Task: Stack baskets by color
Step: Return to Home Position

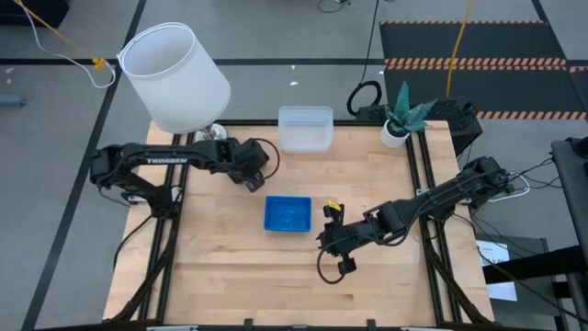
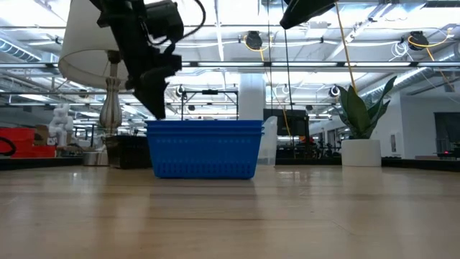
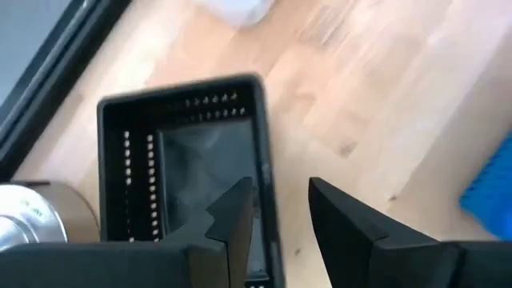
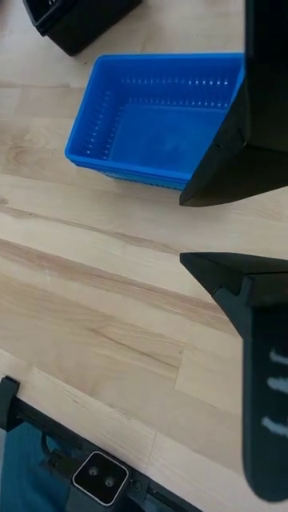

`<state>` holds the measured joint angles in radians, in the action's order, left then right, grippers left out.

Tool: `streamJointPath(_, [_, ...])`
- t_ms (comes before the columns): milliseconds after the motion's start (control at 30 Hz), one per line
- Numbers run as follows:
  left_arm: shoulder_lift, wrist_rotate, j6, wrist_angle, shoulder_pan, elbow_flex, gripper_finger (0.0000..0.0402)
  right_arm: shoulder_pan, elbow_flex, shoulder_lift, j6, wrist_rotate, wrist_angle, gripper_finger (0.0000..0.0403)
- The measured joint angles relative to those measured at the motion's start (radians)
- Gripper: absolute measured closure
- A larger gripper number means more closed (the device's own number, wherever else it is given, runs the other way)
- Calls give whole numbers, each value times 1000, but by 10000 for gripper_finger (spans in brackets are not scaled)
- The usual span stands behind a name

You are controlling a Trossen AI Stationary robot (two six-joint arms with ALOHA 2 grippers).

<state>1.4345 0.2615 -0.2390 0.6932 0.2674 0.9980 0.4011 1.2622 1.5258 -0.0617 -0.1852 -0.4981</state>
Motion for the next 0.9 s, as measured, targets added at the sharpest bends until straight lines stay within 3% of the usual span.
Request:
streamJointPath(333, [-159, -2, 28, -18, -122, 10, 275, 13, 0, -79, 3, -126, 6, 306])
streamJointPath(500, [-239, 1, 58, -66, -198, 10, 275, 41, -17, -113, 40, -154, 34, 329])
streamJointPath(700, [-294, 1, 104, -115, -282, 10, 275, 53, -163, -230, 120, -149, 185, 393])
streamJointPath(900, [-311, 1, 199, -191, -327, 10, 277, 42, -366, -420, 119, -97, 297, 395])
